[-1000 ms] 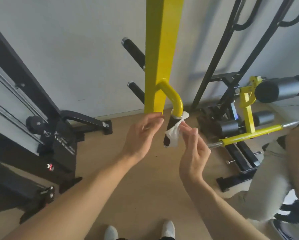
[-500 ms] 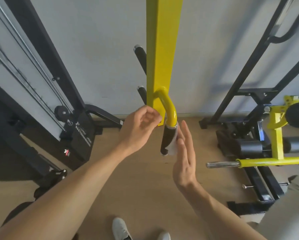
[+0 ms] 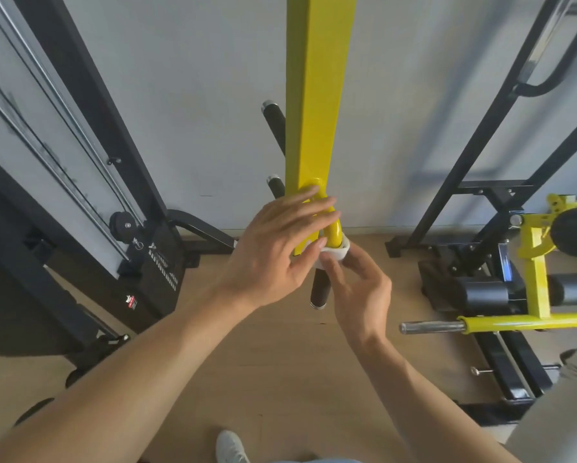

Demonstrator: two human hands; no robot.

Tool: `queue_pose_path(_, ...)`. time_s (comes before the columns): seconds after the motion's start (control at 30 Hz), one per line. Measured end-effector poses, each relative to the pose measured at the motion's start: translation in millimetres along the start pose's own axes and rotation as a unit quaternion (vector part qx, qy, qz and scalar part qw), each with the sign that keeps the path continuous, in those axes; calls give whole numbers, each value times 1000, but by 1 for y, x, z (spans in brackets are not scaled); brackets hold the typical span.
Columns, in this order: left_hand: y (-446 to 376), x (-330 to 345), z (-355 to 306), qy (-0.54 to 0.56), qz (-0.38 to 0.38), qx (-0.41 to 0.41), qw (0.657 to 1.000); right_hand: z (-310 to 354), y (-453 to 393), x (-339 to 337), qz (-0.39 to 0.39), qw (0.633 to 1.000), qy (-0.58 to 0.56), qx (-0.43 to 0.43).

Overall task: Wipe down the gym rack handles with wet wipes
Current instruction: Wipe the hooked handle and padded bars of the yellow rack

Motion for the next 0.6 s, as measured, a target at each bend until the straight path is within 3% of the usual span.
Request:
queue_pose_path(0.13, -11, 9, 14, -19, 82, -15, 996, -7, 0, 3, 16, 995, 93, -44)
queue_pose_path(0.27, -9, 10, 18, 29, 88, -60, 994, -25, 2, 5, 54, 983, 173, -33)
queue_pose_path(0.4, -12, 7, 18, 48, 88, -66, 993, -12, -2, 4, -9, 992, 119, -45)
queue_pose_path(0.5, -10, 9, 16, 62, 83, -83, 991, -32, 2, 7, 41, 983, 170, -52)
queue_pose_path(0.6, -11, 11, 18, 68, 69, -90, 991, -56, 7, 10, 86, 967, 238, -6)
Point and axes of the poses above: each hand's wrist, its own y-axis away from the middle knuckle, its own x-axis out of the palm, z = x × y, the point moved 2 cm from there along -y, towards the middle knuckle, and after that the axes turned 5 degrees about y, right-handed, at the moved point
